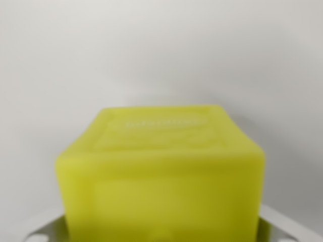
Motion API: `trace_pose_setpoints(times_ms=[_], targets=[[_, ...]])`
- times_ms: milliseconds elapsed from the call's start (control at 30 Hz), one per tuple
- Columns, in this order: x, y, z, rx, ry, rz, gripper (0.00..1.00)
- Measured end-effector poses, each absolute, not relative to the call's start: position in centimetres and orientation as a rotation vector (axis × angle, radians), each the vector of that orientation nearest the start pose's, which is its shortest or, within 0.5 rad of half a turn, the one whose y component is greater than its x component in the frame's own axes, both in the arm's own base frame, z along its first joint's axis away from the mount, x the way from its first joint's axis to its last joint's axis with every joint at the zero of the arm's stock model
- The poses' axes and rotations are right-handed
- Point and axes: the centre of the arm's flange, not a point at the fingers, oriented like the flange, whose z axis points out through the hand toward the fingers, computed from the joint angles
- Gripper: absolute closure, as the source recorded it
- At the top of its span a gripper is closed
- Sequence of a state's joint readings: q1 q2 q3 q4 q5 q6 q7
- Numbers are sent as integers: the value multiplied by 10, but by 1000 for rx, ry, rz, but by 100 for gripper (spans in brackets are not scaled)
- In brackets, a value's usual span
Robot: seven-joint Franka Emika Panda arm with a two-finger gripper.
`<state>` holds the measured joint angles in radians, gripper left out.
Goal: Pick yellow cube
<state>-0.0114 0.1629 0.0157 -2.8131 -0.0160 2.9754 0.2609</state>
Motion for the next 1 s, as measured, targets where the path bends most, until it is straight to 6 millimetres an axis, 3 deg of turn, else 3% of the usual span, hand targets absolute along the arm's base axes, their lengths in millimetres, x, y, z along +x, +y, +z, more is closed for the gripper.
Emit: trace_pose_setpoints(times_ms=[1000], targets=[[365,3,233,-3119,378,2,100]])
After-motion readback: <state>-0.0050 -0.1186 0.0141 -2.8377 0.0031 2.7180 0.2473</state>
